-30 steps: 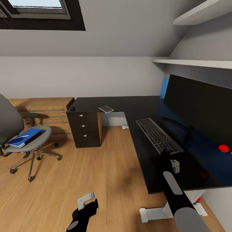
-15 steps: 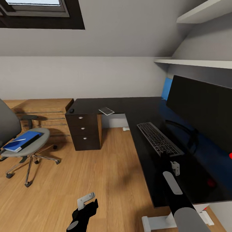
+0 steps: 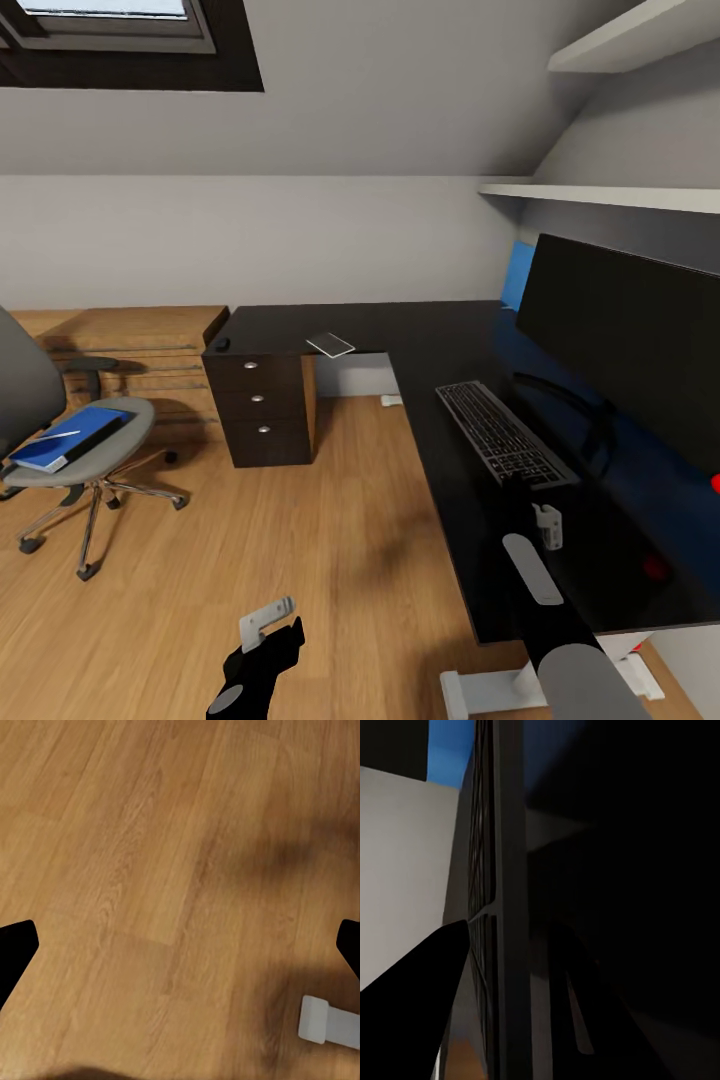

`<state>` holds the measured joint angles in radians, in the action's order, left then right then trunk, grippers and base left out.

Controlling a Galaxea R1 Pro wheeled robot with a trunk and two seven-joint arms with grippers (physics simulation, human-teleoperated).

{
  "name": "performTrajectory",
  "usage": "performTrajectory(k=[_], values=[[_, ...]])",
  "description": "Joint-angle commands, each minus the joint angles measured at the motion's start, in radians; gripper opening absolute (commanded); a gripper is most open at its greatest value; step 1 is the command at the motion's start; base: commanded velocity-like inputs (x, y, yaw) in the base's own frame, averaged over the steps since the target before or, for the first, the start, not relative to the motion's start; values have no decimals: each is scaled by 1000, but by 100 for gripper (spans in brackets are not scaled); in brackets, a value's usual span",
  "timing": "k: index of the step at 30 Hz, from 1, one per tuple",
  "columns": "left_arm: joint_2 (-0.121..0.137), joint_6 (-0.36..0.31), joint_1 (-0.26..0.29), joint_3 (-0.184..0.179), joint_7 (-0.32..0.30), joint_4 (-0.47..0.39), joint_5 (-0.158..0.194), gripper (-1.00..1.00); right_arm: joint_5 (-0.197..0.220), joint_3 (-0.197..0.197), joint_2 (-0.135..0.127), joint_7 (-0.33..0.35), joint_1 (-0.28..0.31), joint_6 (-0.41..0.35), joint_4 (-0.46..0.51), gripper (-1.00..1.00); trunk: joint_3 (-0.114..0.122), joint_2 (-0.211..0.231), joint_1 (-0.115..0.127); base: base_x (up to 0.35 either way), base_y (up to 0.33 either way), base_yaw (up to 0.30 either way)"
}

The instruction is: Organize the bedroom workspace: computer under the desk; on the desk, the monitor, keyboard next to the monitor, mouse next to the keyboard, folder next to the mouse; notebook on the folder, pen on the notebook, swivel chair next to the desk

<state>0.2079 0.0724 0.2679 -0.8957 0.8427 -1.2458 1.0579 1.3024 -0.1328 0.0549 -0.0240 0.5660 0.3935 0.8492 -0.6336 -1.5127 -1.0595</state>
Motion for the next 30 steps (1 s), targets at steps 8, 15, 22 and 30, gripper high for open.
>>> performTrajectory(k=[8,15,22,30], values=[[2,7,1,-3,5,-2,8,100,57,-4,15,-53,0,25,-1,-100,-1,0,0,0,0,0],[3,7,1,-3,5,-3,8,100,63,-5,16,-54,0,45,-2,-100,-1,0,0,0,0,0],[4,7,1,-3,6,-4,8,100,66,-4,16,-56,0,93,-2,-100,-1,0,0,0,0,0],[2,7,1,-3,4,-4,8,100,65,-3,16,-56,0,93,-2,-100,-1,0,0,72,0,0]])
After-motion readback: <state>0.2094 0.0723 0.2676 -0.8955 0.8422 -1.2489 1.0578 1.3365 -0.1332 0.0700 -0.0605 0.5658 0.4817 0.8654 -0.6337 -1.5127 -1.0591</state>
